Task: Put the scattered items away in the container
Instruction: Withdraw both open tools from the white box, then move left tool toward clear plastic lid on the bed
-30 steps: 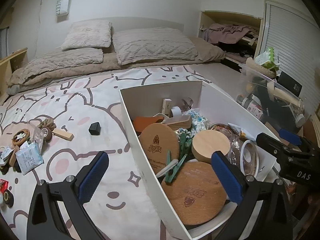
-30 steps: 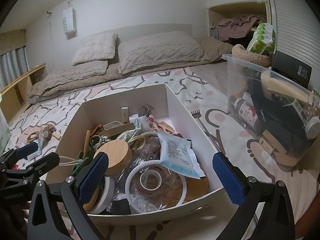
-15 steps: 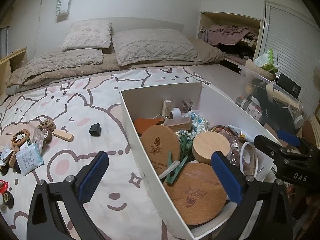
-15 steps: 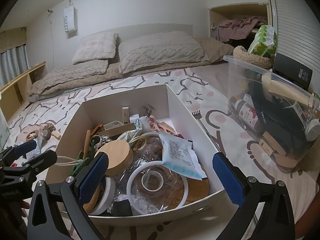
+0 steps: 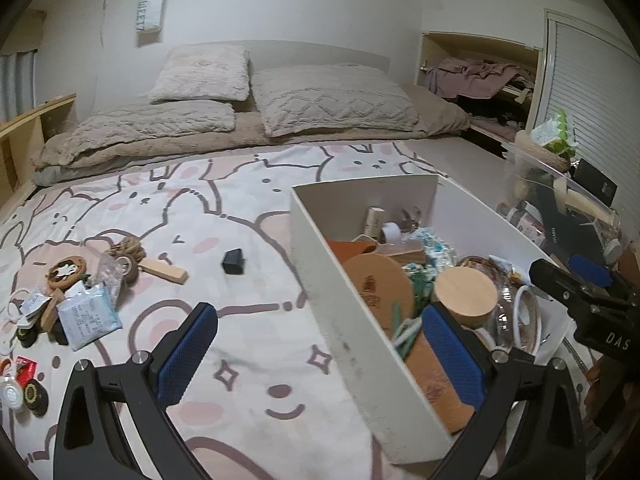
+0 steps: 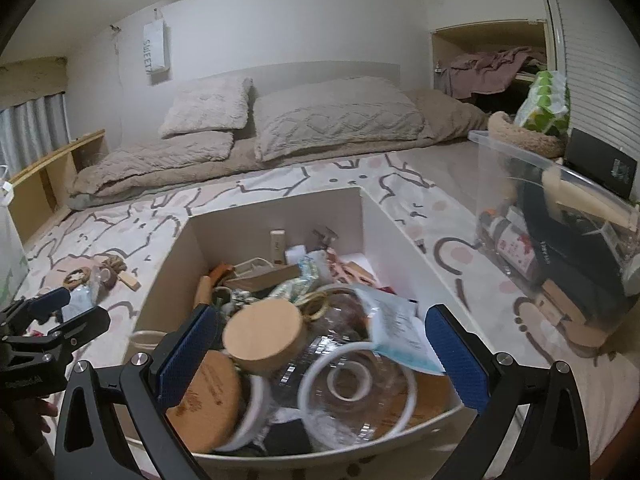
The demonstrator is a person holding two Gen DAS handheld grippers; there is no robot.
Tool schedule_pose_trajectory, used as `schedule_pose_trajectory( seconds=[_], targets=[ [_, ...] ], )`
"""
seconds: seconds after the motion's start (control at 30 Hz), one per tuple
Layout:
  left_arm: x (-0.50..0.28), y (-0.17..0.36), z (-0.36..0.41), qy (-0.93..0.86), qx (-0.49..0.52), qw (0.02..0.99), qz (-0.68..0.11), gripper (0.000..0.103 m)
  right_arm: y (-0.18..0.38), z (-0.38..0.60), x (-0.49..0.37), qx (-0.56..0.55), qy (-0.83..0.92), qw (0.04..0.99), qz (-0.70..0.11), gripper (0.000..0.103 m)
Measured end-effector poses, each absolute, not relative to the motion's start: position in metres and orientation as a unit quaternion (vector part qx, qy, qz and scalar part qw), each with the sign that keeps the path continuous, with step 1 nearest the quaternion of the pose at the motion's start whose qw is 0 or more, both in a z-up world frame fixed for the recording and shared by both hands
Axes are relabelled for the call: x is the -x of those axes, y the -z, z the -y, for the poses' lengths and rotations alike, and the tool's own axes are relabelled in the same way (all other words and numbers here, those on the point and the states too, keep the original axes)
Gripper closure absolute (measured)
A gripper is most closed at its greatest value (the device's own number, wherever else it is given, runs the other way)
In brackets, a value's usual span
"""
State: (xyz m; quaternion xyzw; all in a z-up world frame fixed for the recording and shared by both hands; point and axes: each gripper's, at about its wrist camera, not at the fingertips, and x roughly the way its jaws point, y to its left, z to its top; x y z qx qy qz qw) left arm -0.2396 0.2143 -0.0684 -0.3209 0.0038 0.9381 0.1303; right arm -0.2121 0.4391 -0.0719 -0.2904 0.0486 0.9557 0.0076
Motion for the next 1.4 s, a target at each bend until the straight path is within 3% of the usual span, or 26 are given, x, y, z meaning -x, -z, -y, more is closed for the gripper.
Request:
schedule_pose_trajectory(
  seconds=[1.4],
  targets=[
    [0.22,0.066,-0.061,-0.955,0.293,0.042,0.007,0.0,0.074,-0.302,0.215,0.233,-0.966,-0.116,-0.004,0.0]
  ],
)
